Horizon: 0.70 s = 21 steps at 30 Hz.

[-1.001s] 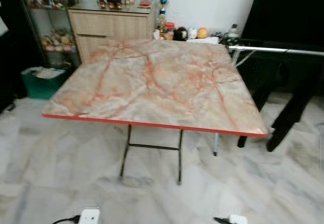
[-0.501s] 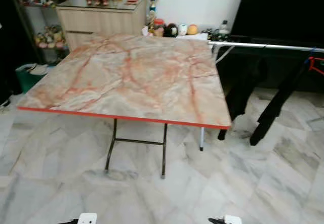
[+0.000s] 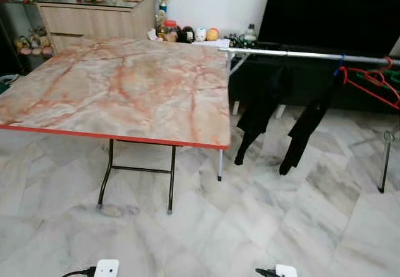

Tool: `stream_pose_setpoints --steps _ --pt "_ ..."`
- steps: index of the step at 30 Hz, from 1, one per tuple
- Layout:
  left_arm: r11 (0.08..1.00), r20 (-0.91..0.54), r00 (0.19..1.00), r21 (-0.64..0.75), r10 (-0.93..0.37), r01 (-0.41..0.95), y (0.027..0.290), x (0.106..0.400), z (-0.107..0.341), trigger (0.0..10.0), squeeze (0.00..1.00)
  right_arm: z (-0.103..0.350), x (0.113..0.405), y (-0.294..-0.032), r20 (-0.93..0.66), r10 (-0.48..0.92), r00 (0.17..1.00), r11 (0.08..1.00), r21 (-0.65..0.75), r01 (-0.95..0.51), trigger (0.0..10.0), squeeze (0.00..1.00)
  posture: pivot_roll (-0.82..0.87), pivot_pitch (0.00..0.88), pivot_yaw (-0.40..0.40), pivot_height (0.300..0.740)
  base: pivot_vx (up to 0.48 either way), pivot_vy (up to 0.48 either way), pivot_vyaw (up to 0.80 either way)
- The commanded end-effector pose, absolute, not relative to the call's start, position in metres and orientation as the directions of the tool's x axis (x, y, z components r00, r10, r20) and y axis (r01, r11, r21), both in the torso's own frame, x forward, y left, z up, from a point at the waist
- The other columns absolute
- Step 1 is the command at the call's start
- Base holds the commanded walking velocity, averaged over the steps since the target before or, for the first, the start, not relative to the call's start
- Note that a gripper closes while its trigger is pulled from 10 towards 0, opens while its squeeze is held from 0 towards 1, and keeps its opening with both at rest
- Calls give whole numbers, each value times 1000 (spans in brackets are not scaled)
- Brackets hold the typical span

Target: Hang hanger

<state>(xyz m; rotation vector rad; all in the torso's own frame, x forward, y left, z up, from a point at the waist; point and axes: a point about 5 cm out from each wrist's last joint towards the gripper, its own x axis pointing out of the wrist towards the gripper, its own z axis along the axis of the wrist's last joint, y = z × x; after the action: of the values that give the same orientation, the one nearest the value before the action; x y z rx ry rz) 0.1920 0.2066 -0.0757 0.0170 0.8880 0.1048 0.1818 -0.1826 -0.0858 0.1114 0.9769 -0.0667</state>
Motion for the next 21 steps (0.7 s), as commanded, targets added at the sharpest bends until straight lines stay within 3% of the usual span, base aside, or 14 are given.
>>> stream_pose_setpoints --steps 1,8,21 --pt "996 -780 620 43 85 -82 202 191 -77 10000 0 -85 182 -188 -830 -22 557 991 57 123 10000 0 115 0 -9 740 0 -382 0" --pt "996 -781 619 43 85 -83 202 191 -77 10000 0 -85 182 -188 -831 -22 556 991 55 122 10000 0 113 6 -8 740 0 -378 0" --pt "994 -776 624 29 91 -109 205 190 -77 10000 0 -86 181 -187 -832 -28 554 989 57 135 10000 0 109 14 -2 740 0 0 0"
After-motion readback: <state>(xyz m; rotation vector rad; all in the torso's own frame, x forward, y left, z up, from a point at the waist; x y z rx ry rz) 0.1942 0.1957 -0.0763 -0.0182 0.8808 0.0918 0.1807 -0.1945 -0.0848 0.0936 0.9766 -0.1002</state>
